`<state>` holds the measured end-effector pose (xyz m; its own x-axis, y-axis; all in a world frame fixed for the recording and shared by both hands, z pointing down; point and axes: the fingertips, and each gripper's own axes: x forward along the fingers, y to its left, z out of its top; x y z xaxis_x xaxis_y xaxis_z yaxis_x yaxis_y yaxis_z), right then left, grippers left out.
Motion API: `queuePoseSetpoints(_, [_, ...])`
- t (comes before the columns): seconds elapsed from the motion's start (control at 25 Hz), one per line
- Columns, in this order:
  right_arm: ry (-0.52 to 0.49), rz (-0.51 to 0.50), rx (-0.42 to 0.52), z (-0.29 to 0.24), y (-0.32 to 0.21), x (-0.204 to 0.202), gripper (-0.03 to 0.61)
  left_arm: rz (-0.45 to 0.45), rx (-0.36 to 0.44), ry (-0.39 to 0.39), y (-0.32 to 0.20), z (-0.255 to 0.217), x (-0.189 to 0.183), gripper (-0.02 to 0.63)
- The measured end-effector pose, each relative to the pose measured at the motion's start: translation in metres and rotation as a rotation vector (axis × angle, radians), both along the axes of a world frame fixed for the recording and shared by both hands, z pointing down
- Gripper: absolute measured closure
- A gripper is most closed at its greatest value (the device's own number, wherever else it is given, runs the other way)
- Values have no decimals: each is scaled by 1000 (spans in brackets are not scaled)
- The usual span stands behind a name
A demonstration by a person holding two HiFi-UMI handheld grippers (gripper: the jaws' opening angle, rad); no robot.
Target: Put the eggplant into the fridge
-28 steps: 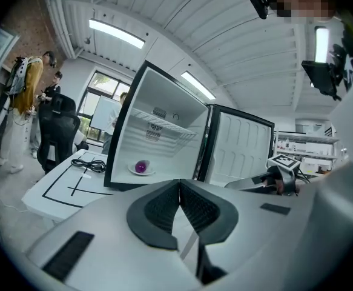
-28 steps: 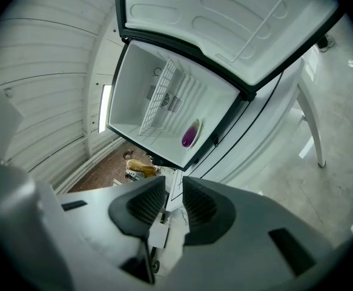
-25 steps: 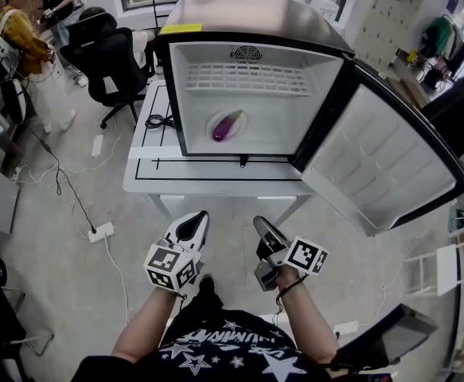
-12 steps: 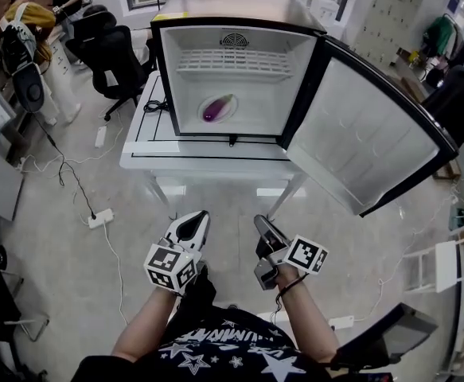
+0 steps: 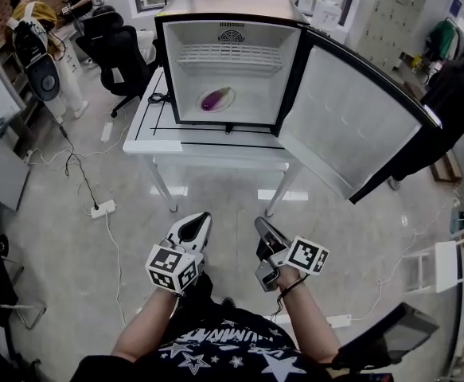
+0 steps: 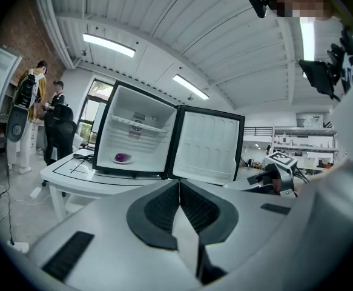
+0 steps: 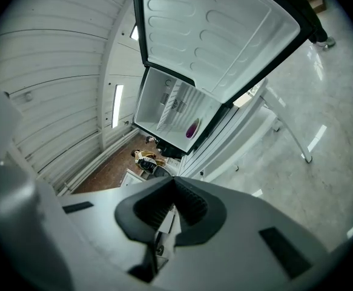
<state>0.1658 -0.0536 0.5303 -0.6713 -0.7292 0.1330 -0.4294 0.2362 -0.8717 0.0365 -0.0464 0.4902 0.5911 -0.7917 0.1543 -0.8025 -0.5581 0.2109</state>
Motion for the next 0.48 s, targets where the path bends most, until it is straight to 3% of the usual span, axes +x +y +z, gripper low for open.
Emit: queuePoseSetpoints(0.48, [44,-61,17,1,43,-4,572,-1,5,-18,41,-4,10,604])
